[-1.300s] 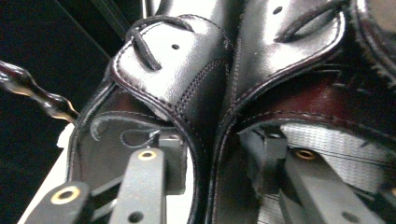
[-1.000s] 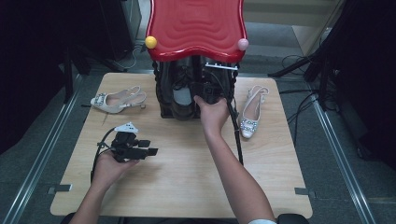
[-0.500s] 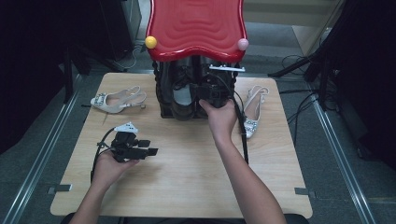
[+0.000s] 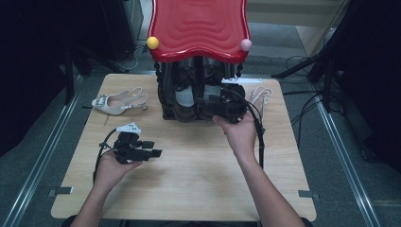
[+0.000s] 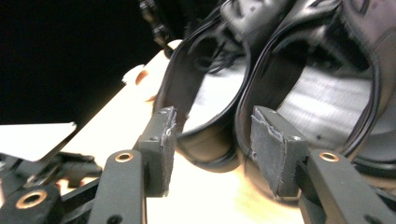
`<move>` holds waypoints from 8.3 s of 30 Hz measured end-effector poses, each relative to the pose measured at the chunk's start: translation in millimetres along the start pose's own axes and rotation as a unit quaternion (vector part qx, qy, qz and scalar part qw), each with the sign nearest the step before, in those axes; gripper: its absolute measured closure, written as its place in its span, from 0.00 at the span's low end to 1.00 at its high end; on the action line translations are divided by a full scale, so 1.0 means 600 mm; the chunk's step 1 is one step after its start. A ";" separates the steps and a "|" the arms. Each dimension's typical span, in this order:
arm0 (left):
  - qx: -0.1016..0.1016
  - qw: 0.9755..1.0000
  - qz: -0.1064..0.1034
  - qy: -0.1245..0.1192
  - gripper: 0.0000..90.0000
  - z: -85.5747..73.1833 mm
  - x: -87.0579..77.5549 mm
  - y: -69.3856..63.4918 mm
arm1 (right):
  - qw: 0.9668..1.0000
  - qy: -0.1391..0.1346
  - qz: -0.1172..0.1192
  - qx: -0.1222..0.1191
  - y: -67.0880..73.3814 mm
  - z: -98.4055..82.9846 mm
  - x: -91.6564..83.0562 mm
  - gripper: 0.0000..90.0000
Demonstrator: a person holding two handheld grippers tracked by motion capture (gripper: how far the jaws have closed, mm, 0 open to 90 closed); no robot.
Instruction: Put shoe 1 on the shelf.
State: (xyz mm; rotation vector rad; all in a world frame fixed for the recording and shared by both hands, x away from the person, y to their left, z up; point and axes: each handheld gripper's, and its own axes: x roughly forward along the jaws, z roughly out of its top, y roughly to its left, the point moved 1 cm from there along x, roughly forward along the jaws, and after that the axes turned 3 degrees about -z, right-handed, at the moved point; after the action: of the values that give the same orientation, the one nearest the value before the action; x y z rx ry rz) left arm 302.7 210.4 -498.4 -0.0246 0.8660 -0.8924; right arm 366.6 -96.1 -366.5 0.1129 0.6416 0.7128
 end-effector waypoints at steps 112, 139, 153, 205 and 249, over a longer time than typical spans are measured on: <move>0.124 0.991 0.010 -0.053 1.00 0.566 -0.024 -0.079 | 0.999 0.011 0.048 0.014 -0.116 -0.053 0.068 1.00; 0.118 0.992 -0.001 -0.053 0.99 0.566 -0.026 -0.073 | 0.999 -0.008 0.002 0.033 -0.147 -0.056 0.066 1.00; 0.115 0.992 -0.002 -0.057 0.99 0.565 -0.027 -0.071 | 0.998 0.016 0.057 -0.007 -0.070 -0.074 0.068 1.00; 0.105 0.992 -0.002 -0.067 0.99 0.561 -0.027 -0.071 | 0.994 0.016 0.104 -0.017 -0.024 -0.030 0.139 1.00; 0.107 0.993 -0.006 -0.058 0.61 0.477 -0.094 -0.114 | 0.989 0.039 0.132 -0.053 -0.015 -0.090 0.075 0.77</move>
State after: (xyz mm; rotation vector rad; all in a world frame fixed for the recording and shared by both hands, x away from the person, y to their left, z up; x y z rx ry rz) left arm 430.2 112.9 -245.4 0.1030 0.6593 -0.9817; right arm 366.2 -80.4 -435.7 0.0720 0.6687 1.0095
